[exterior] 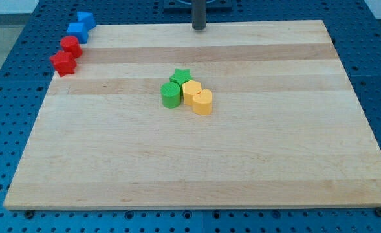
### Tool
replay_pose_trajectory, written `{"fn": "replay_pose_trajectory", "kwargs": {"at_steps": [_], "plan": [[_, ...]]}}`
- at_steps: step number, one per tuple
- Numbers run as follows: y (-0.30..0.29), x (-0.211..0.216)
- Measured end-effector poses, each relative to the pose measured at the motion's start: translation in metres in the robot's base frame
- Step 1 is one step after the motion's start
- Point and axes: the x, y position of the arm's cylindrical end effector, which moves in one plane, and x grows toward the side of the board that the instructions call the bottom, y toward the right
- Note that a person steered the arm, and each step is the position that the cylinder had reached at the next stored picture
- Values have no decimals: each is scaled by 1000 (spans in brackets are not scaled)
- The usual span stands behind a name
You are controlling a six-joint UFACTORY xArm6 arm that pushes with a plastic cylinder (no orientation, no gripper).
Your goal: Slightly move your arm towards the green and yellow blocks
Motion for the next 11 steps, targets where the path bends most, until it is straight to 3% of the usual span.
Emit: {"fn": "replay_pose_trajectory", "kwargs": {"at_steps": [2,3,4,11], "plan": [[0,1],[12,32],[21,37],[5,41]]}}
